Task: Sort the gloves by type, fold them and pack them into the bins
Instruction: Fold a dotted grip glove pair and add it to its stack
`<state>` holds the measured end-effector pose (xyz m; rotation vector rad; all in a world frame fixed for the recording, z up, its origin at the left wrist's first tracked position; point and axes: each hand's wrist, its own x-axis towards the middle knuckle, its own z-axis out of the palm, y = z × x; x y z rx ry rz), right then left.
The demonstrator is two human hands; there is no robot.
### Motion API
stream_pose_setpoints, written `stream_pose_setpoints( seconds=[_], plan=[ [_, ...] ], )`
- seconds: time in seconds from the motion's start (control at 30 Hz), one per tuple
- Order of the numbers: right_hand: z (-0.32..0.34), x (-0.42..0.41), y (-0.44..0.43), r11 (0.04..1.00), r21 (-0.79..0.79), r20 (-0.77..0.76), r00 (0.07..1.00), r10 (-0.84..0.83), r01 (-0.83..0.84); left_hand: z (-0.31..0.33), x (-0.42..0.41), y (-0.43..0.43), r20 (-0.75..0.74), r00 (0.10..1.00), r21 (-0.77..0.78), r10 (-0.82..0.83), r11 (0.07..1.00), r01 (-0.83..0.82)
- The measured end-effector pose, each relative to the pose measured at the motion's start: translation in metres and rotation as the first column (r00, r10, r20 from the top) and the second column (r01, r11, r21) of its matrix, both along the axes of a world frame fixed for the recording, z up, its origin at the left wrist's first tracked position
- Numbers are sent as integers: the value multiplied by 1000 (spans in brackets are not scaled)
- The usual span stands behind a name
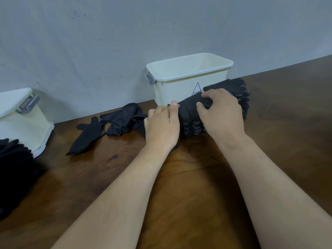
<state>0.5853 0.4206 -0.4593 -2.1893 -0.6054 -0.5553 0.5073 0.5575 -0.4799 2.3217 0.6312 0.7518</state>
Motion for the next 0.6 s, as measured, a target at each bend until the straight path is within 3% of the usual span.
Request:
stream_pose_setpoints(
  seconds=[0.1,0.2,0.43,0.6],
  plan=[
    [1,1,-2,995,-84,49,998,-44,48,-3,-2,2,15,998,76,53,996,-54],
    [2,-1,-1,998,-61,90,996,-11,17,-8,-11,8,31,996,134,83,987,-86],
    [-4,-19,17,965,-93,226,939,260,-244,-16,-78,24,-65,995,192,78,979,-65],
    [-9,-50,33,885,-173,203,864,461,-432,-17,-148,47,-185,977,221,104,973,-61]
  ],
)
